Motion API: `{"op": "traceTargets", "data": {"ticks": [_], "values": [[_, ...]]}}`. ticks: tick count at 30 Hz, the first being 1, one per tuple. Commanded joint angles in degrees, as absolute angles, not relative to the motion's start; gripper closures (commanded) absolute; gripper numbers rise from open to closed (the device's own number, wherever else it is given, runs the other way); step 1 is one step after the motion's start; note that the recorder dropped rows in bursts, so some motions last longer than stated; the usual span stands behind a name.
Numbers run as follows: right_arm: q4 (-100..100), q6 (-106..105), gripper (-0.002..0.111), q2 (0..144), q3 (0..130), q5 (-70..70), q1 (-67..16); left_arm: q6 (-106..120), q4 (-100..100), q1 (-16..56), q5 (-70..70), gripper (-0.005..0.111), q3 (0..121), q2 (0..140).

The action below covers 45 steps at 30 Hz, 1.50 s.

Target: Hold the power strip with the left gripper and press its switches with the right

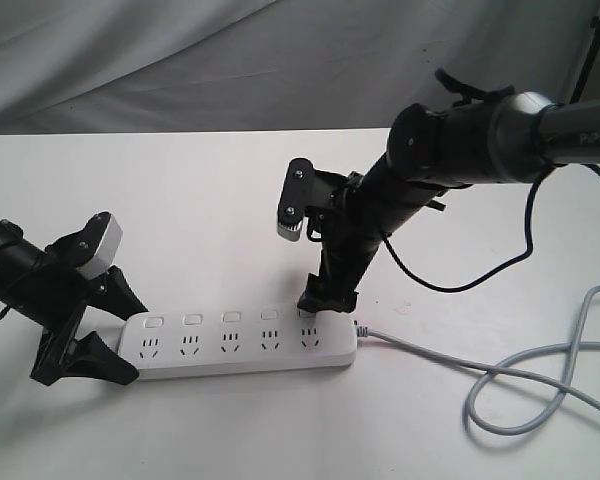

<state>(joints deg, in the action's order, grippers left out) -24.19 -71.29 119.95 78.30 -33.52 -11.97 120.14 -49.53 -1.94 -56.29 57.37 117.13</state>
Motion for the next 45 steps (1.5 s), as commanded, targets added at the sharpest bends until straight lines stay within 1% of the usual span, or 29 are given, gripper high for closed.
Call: {"op": "traceTargets", "data": {"ticks": [1, 10, 23, 40, 43, 44, 45], "values": [[-22.22, -72.81, 0.003, 121.31, 77.07, -33.93, -11.90, 119.92, -48.78, -1.71, -55.65, 0.104, 57.50, 117.44], [-28.69, -73.88, 0.003, 114.12, 77.07, -31.43, -11.90, 119.92, -48.78, -1.71, -55.65, 0.104, 57.50, 117.44], [-29.03, -68.30, 0.003, 103.54, 77.07, -28.47, -11.90, 119.92, -48.78, -1.71, -55.65, 0.104, 57.50, 117.44], [-28.02, -61.04, 0.003, 100.11, 77.07, -29.27, -11.78, 119.92, -48.78, -1.71, -55.65, 0.104, 57.50, 117.44], [-27.93, -59.66, 0.007, 99.50, 77.07, -30.88, -11.62, 119.92, -48.78, -1.71, -55.65, 0.104, 57.50, 117.44], [-27.93, -59.45, 0.009, 99.05, 77.07, -31.25, -11.30, 119.92, -48.78, -1.71, -55.65, 0.104, 57.50, 117.44], [-27.93, -58.53, 0.014, 98.58, 77.07, -31.61, -10.76, 119.92, -48.78, -1.71, -55.65, 0.104, 57.50, 117.44]]}}
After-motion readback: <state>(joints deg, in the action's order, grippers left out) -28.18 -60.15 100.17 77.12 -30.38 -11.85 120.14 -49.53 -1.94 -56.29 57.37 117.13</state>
